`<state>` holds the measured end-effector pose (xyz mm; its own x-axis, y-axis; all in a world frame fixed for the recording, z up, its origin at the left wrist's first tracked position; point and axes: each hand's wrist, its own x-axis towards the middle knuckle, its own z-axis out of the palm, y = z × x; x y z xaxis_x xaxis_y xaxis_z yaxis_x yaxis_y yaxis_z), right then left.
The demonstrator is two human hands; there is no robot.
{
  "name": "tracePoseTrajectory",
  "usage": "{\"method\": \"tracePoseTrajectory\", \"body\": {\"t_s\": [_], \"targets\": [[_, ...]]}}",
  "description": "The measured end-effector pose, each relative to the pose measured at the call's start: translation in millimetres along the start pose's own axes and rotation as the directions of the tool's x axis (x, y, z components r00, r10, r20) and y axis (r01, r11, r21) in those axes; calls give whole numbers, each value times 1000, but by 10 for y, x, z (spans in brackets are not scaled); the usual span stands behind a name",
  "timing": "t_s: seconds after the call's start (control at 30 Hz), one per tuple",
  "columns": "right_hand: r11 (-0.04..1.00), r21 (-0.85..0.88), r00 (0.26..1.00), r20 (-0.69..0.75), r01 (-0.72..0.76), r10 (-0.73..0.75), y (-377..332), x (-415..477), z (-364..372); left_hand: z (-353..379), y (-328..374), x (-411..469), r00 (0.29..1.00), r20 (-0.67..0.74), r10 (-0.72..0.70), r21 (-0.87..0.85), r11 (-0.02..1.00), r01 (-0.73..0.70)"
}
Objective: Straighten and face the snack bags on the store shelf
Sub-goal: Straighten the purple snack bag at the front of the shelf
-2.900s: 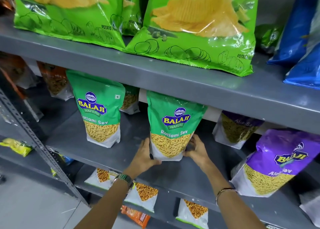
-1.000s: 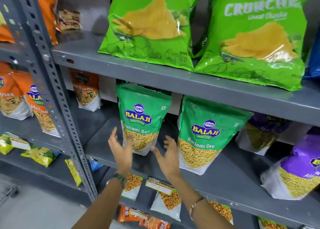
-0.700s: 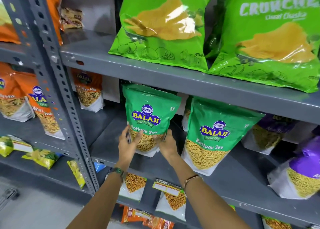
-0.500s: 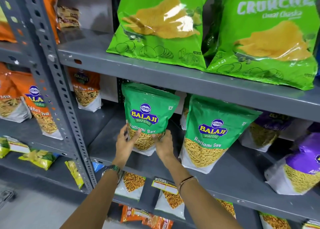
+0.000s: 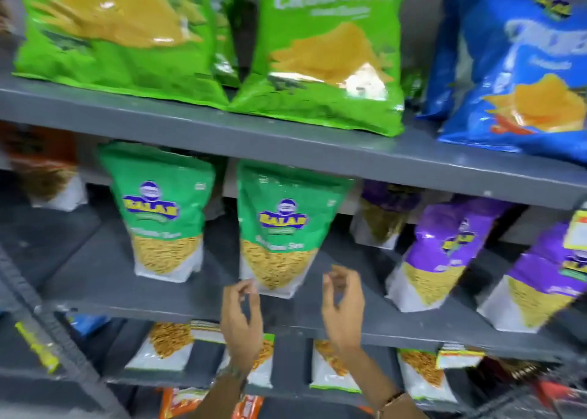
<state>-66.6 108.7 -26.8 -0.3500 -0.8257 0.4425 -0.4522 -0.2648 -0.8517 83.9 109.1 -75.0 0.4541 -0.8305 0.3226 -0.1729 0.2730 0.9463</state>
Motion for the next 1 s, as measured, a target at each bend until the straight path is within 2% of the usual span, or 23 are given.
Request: {"method": "tracePoseTrajectory", "body": {"t_s": [0.07,0.17,0.23,0.3,0.37,0.4,0.47,0.53,0.63,0.7,0.8,0.9,1.0], "targets": [[999,-17,974,-226,-36,31,234,267,-513,508,148,-228,991,131,36,-28,999,-32],[985,144,815,-556,-97,162,524,700,-1087,1232,330,-405,940,338,-35,-68,996,62],[969,209,745,-624,-133,237,741,984,-1391,1721,386,-479,859,506,-82,-45,992,121],[926,256,771,-516,-278,374,1043,1257,-1595,2098,507,-525,778,617,-119,-2,988,153],[854,328,817,-290,-405,498,1360,1476,-1724,2353,616,-552,745,644,-173,9,976,219],[835,309,840,-159,-456,518,1459,1541,-1761,2438,638,-551,763,613,-204,14,969,247],[869,186,887,56,-459,458,1540,1562,-1800,2547,619,-535,813,533,-236,4,961,276],[889,96,886,177,-449,428,1558,1498,-1799,2551,581,-496,810,530,-249,-24,951,308],[903,30,874,267,-429,406,1589,1393,-1853,2422,537,-335,734,632,-249,-52,931,361],[915,-68,843,367,-398,394,1595,1336,-1882,2274,480,-185,715,652,-252,-26,935,353],[930,-129,847,385,-344,367,1504,1260,-1856,2077,382,-43,690,678,-253,19,945,328],[946,-121,868,375,-302,325,1470,1248,-1841,1987,332,-63,687,682,-250,58,956,289],[943,-122,851,406,-310,332,1445,1268,-1867,1959,304,-145,717,652,-244,89,965,248]]}}
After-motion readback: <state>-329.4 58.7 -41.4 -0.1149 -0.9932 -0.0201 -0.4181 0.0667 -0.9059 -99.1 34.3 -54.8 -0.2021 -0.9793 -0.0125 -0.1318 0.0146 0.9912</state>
